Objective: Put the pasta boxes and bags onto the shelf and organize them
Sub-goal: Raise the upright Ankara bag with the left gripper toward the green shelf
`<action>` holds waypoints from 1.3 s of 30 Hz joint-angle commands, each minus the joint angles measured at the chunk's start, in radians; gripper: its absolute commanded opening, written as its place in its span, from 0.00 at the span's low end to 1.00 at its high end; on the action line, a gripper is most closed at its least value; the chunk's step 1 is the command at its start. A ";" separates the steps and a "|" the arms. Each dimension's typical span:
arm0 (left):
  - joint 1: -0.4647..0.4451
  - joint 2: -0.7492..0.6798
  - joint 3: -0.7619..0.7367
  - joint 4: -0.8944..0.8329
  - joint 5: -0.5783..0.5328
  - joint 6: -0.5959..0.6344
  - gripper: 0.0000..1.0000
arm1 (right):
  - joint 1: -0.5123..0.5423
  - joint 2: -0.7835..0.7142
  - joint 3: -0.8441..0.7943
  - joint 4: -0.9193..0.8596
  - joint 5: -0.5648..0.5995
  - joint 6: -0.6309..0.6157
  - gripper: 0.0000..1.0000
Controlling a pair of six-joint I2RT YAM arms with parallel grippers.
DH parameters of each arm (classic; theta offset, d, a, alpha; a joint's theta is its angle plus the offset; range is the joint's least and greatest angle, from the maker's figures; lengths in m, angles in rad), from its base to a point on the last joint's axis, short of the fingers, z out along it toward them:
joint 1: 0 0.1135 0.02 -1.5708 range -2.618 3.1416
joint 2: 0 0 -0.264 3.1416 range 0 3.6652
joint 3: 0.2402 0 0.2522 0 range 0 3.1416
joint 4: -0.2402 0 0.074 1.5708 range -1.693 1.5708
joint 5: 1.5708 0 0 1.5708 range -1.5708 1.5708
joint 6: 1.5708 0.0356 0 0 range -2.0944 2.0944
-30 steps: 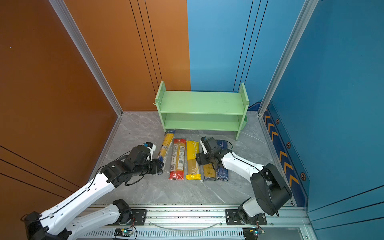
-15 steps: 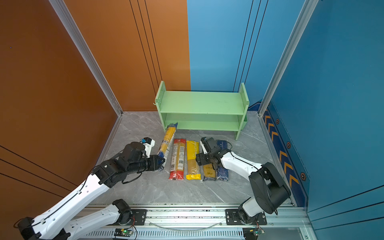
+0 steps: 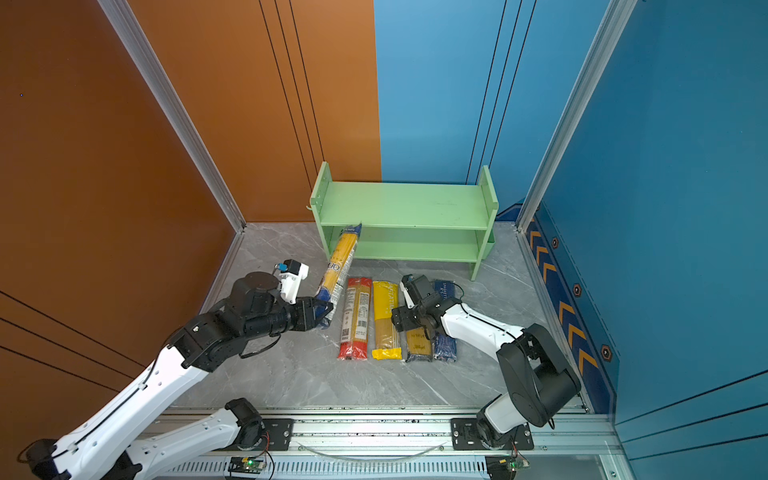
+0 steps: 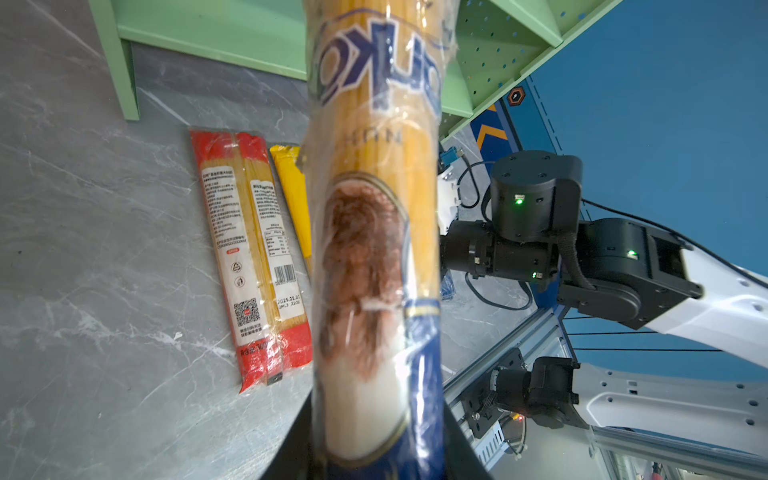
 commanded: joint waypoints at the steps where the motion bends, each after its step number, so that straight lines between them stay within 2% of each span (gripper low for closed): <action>1: -0.006 -0.001 0.084 0.178 0.017 0.062 0.00 | 0.007 0.013 -0.002 0.008 0.000 -0.002 0.85; 13: 0.002 0.100 0.203 0.306 0.021 0.120 0.00 | 0.008 0.029 0.006 0.006 -0.003 0.002 0.85; 21: 0.011 0.185 0.330 0.344 -0.020 0.184 0.00 | 0.009 0.028 0.001 0.002 0.003 -0.001 0.85; 28: 0.022 0.255 0.451 0.352 -0.103 0.265 0.00 | 0.008 0.032 0.004 0.004 0.005 -0.002 0.85; 39: 0.020 0.325 0.546 0.430 -0.320 0.403 0.00 | 0.009 0.042 0.006 0.004 0.003 -0.003 0.85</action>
